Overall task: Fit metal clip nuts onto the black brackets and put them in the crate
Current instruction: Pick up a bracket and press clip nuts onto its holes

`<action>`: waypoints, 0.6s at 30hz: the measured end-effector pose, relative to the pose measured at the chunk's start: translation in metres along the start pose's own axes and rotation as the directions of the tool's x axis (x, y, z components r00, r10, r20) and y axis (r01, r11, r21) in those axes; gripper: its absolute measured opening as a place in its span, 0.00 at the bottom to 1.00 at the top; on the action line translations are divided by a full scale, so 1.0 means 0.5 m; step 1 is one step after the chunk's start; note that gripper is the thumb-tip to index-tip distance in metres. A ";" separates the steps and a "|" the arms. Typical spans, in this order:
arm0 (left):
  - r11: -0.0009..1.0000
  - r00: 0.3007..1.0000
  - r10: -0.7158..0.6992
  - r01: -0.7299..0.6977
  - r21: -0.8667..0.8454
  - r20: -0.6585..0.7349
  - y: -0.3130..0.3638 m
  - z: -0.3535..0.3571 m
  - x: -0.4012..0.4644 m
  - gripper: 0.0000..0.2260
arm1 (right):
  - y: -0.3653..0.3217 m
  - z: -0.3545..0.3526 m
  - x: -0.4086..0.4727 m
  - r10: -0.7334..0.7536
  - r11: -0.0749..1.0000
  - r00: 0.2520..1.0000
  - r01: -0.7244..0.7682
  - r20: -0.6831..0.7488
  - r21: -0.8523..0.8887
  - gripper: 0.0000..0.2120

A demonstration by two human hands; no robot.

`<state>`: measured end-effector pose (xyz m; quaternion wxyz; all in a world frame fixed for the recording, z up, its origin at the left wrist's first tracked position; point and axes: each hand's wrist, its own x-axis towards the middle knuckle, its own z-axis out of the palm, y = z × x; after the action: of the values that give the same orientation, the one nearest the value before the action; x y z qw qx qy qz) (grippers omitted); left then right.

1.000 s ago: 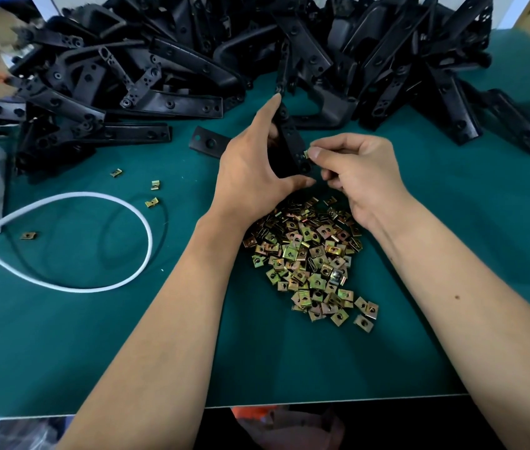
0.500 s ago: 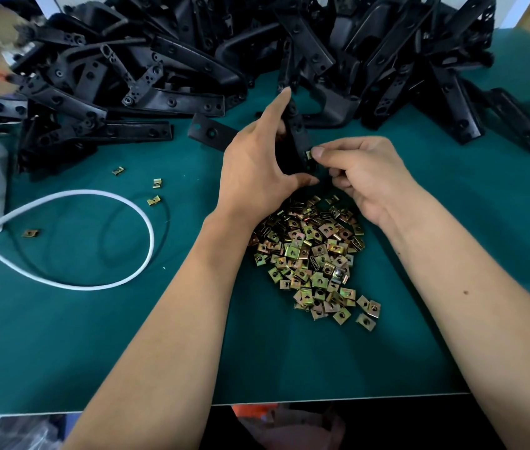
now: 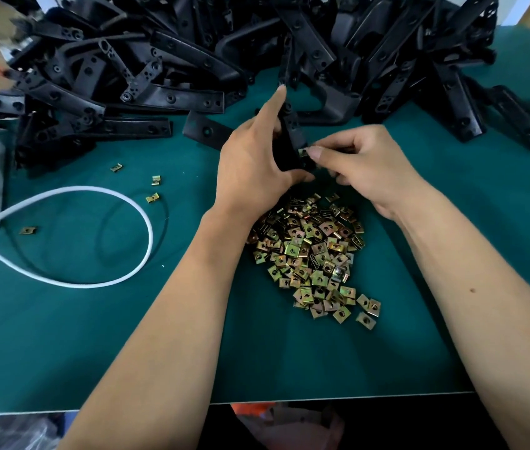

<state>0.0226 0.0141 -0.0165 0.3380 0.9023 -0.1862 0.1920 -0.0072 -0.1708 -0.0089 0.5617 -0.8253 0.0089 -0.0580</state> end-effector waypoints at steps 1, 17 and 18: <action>1.000 0.999 -0.024 0.024 0.006 -0.024 -0.003 0.001 0.001 0.55 | 0.002 -0.007 0.002 -0.015 0.997 1.000 0.017 0.023 -0.071 0.05; 0.988 0.988 -0.139 0.135 -0.072 -0.065 -0.019 0.000 0.000 0.54 | -0.002 -0.056 0.003 -0.041 0.830 0.947 0.211 0.320 -0.517 0.08; 0.988 0.988 -0.140 0.135 -0.077 -0.061 -0.019 0.001 0.000 0.54 | 0.001 -0.051 0.004 -0.067 0.836 0.961 0.201 0.270 -0.511 0.08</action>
<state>0.0272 0.0205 -0.0218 0.3891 0.8932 -0.1190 0.1913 -0.0078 -0.1946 0.0001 0.3016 -0.9480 -0.1018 0.0077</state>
